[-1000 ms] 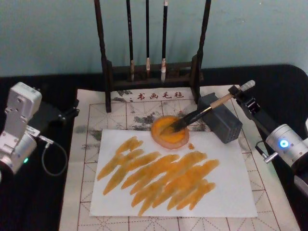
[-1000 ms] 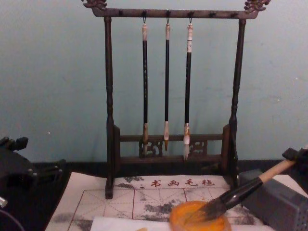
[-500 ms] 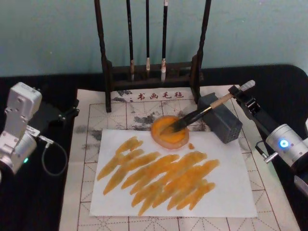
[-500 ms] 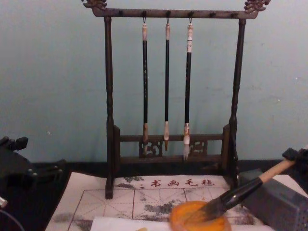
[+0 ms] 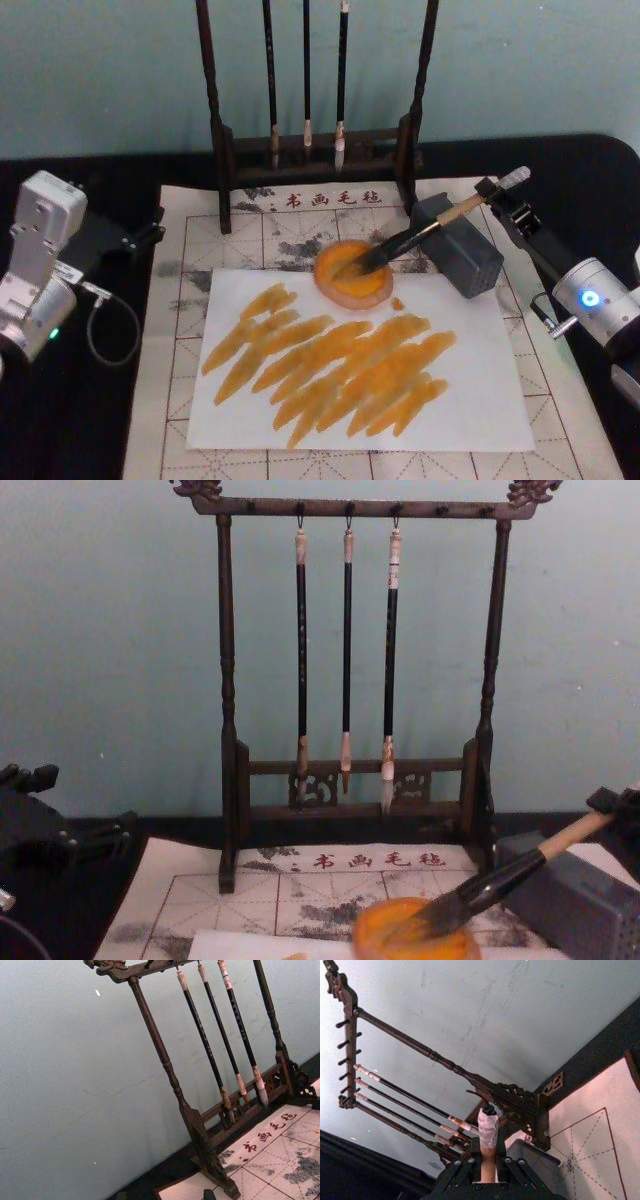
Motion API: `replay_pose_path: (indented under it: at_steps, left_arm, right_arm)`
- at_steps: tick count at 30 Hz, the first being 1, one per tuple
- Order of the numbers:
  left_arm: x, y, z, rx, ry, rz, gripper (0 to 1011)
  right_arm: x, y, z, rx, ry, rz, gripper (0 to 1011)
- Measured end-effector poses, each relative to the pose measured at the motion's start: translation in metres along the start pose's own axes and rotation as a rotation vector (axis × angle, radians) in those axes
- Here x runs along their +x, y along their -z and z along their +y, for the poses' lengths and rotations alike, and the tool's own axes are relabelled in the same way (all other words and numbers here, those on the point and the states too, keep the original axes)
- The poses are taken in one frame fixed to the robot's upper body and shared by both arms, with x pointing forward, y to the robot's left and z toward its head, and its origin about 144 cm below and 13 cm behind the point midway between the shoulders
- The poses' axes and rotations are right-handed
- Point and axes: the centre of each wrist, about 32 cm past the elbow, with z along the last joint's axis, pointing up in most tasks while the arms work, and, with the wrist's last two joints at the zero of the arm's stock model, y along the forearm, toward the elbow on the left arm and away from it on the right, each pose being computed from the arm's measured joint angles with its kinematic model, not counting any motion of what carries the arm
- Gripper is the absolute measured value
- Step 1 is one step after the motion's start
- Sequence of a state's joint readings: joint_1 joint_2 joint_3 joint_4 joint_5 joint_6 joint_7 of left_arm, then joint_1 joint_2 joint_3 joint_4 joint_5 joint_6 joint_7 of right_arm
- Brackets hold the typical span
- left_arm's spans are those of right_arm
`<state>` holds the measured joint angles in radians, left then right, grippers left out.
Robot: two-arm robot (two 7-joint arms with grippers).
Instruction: Pick up the brush from the inkstone, write on the paper, then place the brush back to its original position.
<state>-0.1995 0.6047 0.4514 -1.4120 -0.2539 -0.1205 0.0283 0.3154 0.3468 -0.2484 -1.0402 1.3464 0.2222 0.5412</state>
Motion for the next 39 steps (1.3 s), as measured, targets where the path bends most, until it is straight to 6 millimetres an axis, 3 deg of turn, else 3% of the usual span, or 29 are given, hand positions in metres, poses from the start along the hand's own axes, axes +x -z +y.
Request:
replay_pose_path:
  at_steps: [24,39]
  left_arm:
    - [0.000,0.000,0.000,0.000,0.000,0.000,1001]
    - [0.000,0.000,0.000,0.000,0.000,0.000,1001]
  right_arm:
    - [-0.008,-0.004,-0.003,0.015,-0.042,0.009,184]
    - [-0.022,-0.003,0.013,-0.035,-0.103,0.002,184]
